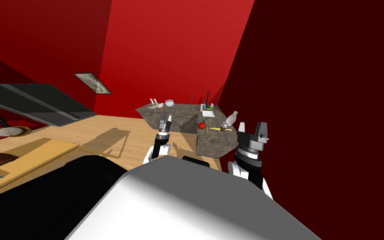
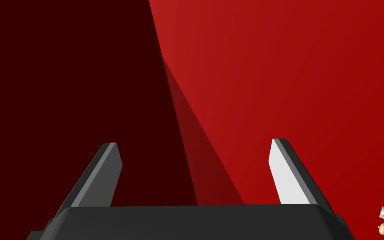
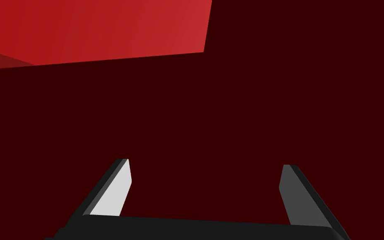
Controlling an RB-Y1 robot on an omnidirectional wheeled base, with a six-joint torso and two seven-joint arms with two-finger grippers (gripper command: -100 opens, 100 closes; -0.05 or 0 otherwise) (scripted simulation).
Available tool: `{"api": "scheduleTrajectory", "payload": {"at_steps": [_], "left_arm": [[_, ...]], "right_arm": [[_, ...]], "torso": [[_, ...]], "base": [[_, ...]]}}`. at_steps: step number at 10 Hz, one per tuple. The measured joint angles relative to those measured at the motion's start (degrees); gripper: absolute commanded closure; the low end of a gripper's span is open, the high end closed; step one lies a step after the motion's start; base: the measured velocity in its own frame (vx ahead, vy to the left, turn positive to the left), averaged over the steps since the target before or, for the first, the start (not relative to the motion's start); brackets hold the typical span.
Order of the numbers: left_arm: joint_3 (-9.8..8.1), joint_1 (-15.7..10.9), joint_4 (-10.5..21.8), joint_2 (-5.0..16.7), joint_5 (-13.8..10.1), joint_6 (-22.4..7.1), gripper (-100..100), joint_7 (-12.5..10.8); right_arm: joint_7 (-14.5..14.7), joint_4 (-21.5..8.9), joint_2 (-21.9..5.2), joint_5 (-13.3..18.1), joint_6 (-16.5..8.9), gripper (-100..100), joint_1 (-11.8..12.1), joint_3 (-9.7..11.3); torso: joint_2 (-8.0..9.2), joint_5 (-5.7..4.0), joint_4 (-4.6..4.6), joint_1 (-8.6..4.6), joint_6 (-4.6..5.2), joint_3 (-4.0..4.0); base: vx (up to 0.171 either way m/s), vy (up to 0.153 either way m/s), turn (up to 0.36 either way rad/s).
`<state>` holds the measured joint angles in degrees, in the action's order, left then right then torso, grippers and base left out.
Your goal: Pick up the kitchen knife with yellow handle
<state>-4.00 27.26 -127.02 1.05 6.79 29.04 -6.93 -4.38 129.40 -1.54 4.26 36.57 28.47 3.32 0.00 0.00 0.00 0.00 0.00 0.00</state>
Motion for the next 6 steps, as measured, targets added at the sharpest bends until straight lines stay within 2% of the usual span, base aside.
{"api": "scheduleTrajectory", "payload": {"at_steps": [6], "left_arm": [[0.01, 0.0, 0.0, 0.0, 0.0, 0.0, 0, 0.0]], "right_arm": [[3.0, -3.9, -9.8, 3.4, 2.2, -100, -2.1, -2.0]], "torso": [[0.25, 0.06, 0.06, 0.23, 0.01, 0.15]], "base": [[-0.07, 0.072, 0.105]]}}
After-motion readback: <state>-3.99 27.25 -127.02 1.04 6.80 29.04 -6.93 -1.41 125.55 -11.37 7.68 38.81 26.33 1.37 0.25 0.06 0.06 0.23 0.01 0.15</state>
